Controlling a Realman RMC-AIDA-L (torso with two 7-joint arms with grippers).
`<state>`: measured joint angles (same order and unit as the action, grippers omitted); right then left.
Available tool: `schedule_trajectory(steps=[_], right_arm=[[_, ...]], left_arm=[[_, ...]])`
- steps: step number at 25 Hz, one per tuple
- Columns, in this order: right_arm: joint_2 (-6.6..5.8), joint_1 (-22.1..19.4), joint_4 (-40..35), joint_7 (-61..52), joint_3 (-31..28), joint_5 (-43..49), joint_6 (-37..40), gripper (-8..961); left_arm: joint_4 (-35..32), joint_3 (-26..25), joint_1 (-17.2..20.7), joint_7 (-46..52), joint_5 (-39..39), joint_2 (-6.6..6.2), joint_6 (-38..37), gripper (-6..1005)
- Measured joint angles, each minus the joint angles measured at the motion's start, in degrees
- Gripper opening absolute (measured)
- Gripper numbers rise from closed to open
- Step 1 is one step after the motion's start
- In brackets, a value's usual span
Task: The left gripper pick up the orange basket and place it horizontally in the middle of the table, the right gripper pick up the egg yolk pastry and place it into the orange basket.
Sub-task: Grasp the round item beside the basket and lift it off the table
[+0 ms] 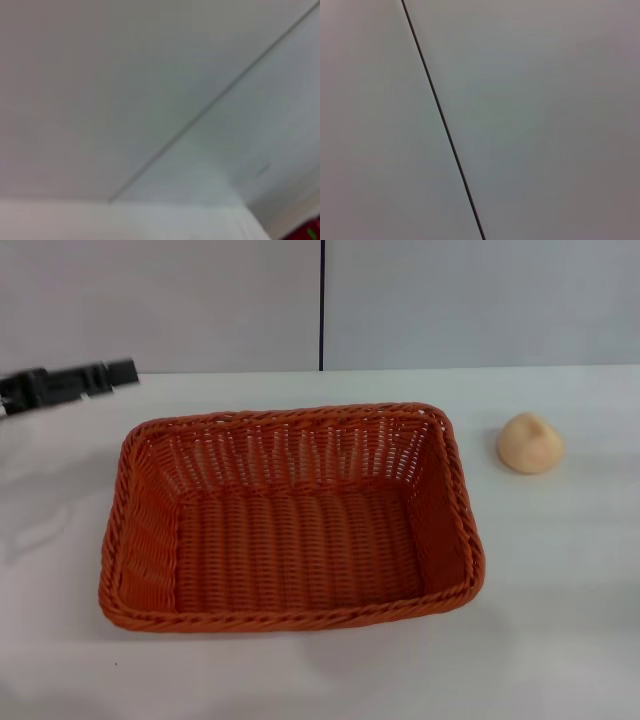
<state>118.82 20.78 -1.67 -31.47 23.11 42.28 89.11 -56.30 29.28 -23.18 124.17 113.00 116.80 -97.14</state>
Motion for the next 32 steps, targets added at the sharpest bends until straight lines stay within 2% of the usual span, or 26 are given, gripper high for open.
schedule_trajectory(steps=[4, 5, 7, 9, 10, 12, 13, 14, 16, 17, 18, 19, 20, 21, 22, 23, 24, 28, 31, 32], right_arm=[[0.00, -0.16, 0.00, -0.02, 0.12, 0.04, 0.00, 638], [-0.01, -0.18, 0.00, -0.02, 0.28, 0.15, 0.00, 638], [-0.09, -0.23, -0.20, -0.18, 0.75, 1.15, 0.00, 637], [-0.20, -0.42, -1.49, -1.55, 0.95, 3.56, 0.02, 637], [-0.22, -0.62, -2.71, -2.86, 0.97, 5.39, 0.07, 637], [-0.25, -1.68, -8.77, -10.84, 0.97, 12.37, 0.67, 637], [-0.25, -1.68, -8.77, -10.84, 0.97, 12.37, 0.67, 637], [-0.28, -2.10, -12.40, -15.70, 0.97, 15.91, 0.78, 637], [-0.57, -2.53, -18.38, -23.90, 0.97, 21.72, 0.86, 637], [-1.56, -2.55, -24.84, -33.77, 0.96, 29.03, 0.83, 637], [-1.56, -2.55, -24.84, -33.77, 0.96, 29.03, 0.83, 637], [-2.42, -2.22, -28.38, -39.58, 0.97, 33.39, 0.79, 637], [-3.04, -1.86, -30.53, -43.55, 0.96, 36.47, 0.77, 638], [-3.98, -1.02, -33.33, -48.47, 0.84, 40.24, 0.79, 638], [-5.76, 1.07, -38.44, -57.56, 0.30, 47.95, 0.74, 638], [-5.76, 1.07, -38.44, -57.56, 0.30, 47.95, 0.74, 638], [-6.44, 2.28, -40.56, -61.01, 0.06, 51.28, 0.74, 638], [-9.10, 8.64, -51.95, -78.26, -0.19, 70.50, 1.14, 637], [-10.47, 14.07, -55.87, -86.62, 0.63, 82.83, 2.05, 637], [-11.35, 17.96, -55.99, -89.70, 2.10, 90.03, 2.26, 638]], left_arm=[[1.58, -1.43, -0.16, -1.98, -1.19, -0.51, 0.57, 753], [3.96, -2.58, -0.28, -4.70, -3.59, -1.07, 1.34, 753], [5.25, -2.94, -0.03, -8.38, -7.45, -1.01, 1.64, 752], [5.25, -2.94, -0.03, -8.38, -7.45, -1.01, 1.64, 752], [5.25, -2.94, -0.03, -8.38, -7.45, -1.01, 1.64, 752], [6.54, -3.52, 0.78, -16.65, -15.21, 0.10, 1.26, 752], [6.54, -3.52, 0.78, -16.65, -15.21, 0.10, 1.26, 752], [6.93, -3.55, 0.90, -19.59, -17.63, 0.56, 0.78, 752], [6.93, -3.55, 0.90, -19.59, -17.63, 0.56, 0.78, 752], [6.93, -3.55, 0.90, -19.59, -17.63, 0.56, 0.78, 753], [6.93, -3.55, 0.90, -19.59, -17.63, 0.56, 0.78, 753], [14.02, -3.30, 1.05, -32.87, -26.74, 1.18, -1.65, 753], [17.40, -3.28, 1.04, -38.36, -29.86, 1.14, -3.25, 752], [17.40, -3.28, 1.04, -38.36, -29.86, 1.14, -3.25, 751], [19.62, -3.31, 1.04, -42.47, -31.89, 1.15, -4.30, 750], [22.52, -3.31, 1.08, -48.37, -34.46, 1.22, -5.67, 749], [23.53, -3.30, 1.08, -50.07, -35.24, 1.22, -6.12, 748], [28.13, -3.40, 1.08, -58.11, -38.06, 1.16, -8.33, 743], [29.24, -3.54, 1.14, -60.30, -38.88, 1.24, -9.33, 741], [30.02, -3.51, 1.16, -60.78, -39.09, 1.25, -9.73, 741]])
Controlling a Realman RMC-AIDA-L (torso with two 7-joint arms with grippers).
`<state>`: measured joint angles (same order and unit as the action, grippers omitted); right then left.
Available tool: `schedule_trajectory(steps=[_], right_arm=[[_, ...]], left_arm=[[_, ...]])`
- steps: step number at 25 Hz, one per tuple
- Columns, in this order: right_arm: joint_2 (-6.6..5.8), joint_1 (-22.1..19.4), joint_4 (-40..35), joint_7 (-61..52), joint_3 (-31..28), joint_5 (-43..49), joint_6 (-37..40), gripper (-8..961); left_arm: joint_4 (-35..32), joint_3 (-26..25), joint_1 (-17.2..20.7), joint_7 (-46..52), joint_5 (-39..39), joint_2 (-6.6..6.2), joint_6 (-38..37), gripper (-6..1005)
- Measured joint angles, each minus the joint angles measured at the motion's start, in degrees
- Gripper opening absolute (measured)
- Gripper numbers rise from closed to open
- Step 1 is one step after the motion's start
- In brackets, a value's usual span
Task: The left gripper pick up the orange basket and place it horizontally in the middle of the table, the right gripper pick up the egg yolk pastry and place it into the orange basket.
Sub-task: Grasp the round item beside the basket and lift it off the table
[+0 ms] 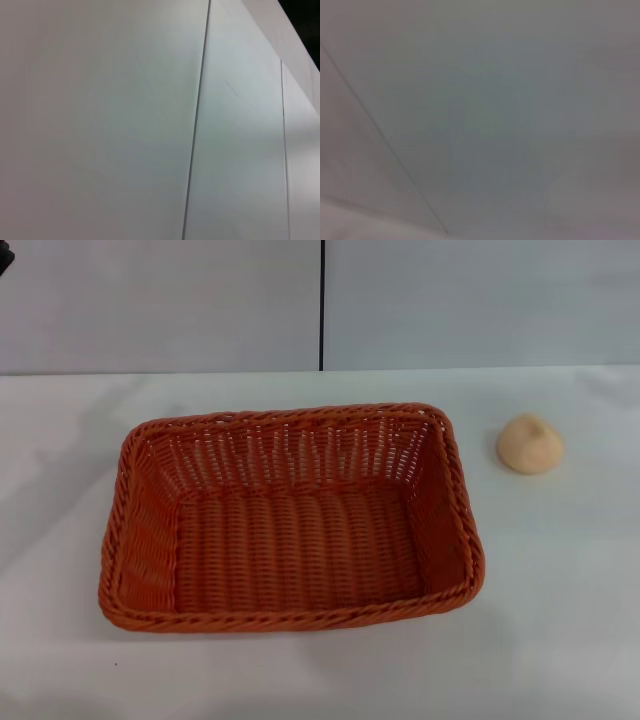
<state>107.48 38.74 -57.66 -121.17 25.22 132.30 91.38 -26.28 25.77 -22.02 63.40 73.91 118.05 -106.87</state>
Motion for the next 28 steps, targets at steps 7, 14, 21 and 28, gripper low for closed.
schedule_trajectory(steps=[7, 14, 21, 28], right_arm=[[-0.36, 8.95, 5.04, -2.96, 8.27, 14.71, -2.52, 638], [2.80, 11.73, 9.26, -4.72, 18.07, 19.99, -6.00, 637], [6.48, 11.80, 10.08, -7.15, 23.83, 25.17, -9.75, 637], [8.08, 12.24, 12.91, -7.62, 25.39, 27.32, -13.91, 638]], left_arm=[[1.15, 0.34, -0.08, -0.98, -0.18, 0.05, -0.95, 740], [1.65, 0.39, 0.82, -2.73, -0.17, 0.14, -2.61, 740], [2.52, 0.42, 1.09, -3.08, -0.10, 0.15, -2.77, 739], [3.13, 0.43, 0.81, -3.15, -0.18, 0.09, -2.84, 739]])
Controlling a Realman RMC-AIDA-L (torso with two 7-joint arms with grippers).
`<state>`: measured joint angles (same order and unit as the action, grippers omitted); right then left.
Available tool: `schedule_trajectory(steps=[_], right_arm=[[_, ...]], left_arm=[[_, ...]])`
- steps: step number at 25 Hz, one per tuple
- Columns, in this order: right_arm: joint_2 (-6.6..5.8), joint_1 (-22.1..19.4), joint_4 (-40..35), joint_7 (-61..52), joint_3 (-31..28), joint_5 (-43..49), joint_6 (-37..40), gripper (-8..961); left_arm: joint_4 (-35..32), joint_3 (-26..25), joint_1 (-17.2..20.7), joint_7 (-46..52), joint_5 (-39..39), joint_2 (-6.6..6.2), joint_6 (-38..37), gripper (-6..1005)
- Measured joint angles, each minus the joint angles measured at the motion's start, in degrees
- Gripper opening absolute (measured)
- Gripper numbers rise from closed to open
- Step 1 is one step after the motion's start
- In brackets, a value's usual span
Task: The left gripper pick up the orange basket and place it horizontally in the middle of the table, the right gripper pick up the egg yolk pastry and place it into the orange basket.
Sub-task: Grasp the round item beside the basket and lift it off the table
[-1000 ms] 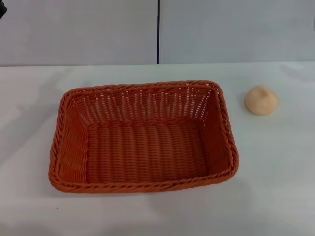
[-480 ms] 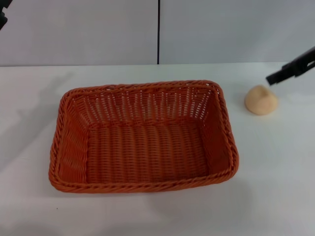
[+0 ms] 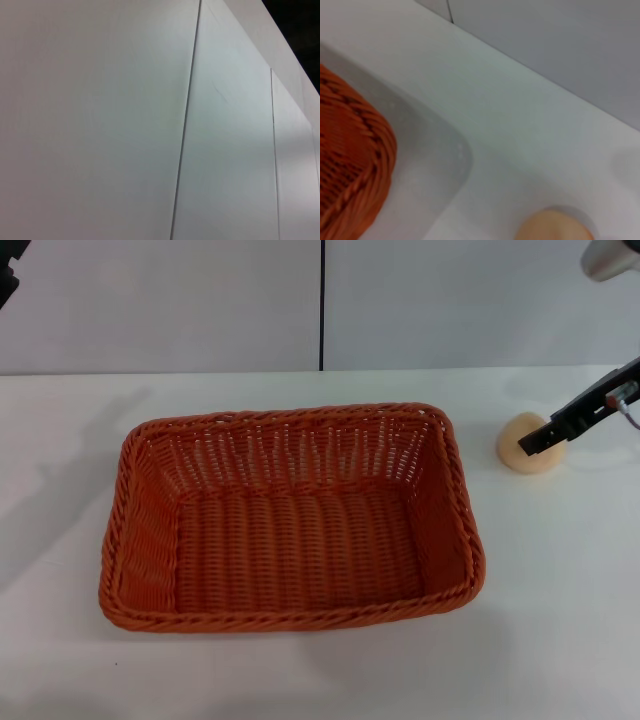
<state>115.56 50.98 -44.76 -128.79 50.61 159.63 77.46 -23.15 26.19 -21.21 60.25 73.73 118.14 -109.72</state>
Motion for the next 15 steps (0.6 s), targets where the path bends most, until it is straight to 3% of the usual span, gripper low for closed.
schedule_trajectory(steps=[4, 15], right_arm=[[0.39, 0.22, 1.63, -0.02, 0.03, 0.10, -2.44, 638], [1.00, -1.03, 0.78, 0.21, 0.11, 0.10, -2.31, 486]], left_arm=[[0.02, 0.00, 0.06, 0.08, 0.12, -0.01, -0.05, 739], [0.13, 0.00, 0.20, 0.45, 0.35, -0.02, 0.01, 738]])
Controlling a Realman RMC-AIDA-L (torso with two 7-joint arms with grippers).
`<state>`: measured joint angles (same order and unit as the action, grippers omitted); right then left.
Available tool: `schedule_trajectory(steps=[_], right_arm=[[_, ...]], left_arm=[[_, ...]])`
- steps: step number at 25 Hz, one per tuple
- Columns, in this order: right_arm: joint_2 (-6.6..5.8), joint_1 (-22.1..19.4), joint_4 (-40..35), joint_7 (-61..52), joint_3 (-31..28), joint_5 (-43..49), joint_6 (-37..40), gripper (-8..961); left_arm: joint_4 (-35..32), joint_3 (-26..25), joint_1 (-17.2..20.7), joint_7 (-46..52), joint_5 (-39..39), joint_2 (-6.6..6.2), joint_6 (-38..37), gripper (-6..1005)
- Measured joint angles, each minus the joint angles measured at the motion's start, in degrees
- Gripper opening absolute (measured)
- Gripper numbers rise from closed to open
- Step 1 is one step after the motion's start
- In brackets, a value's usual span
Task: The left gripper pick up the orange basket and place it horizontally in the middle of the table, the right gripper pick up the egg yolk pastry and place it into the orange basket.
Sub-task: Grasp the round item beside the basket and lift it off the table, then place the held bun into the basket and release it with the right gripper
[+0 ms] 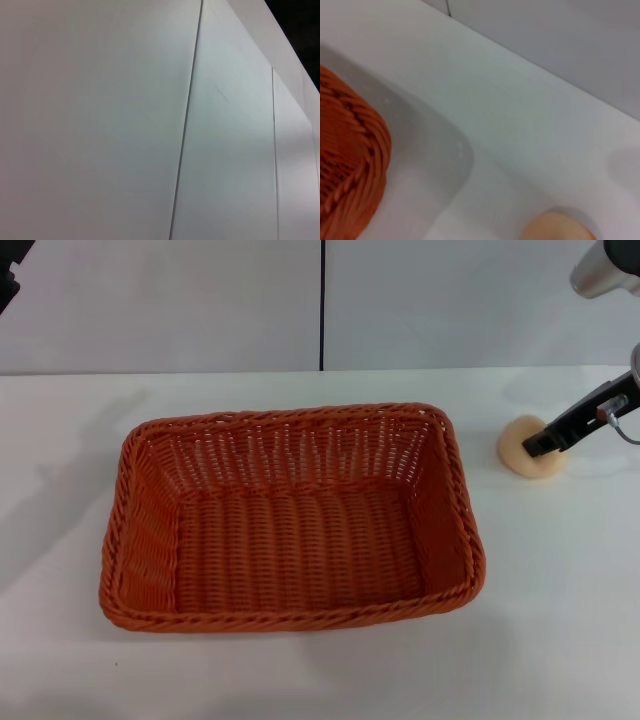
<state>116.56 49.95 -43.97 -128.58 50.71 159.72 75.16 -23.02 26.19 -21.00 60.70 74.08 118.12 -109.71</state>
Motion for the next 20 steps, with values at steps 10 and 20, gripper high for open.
schedule_trajectory(steps=[10, 20], right_arm=[[1.08, -5.58, -10.61, 0.36, 0.00, -5.44, 2.69, 179], [2.42, -20.24, -33.23, 10.51, 2.84, -40.98, 9.75, 108]], left_arm=[[0.07, 0.09, -0.09, 0.14, 0.01, 0.00, -0.07, 737], [0.12, 0.08, -0.12, 0.27, -0.17, -0.08, -0.09, 736]])
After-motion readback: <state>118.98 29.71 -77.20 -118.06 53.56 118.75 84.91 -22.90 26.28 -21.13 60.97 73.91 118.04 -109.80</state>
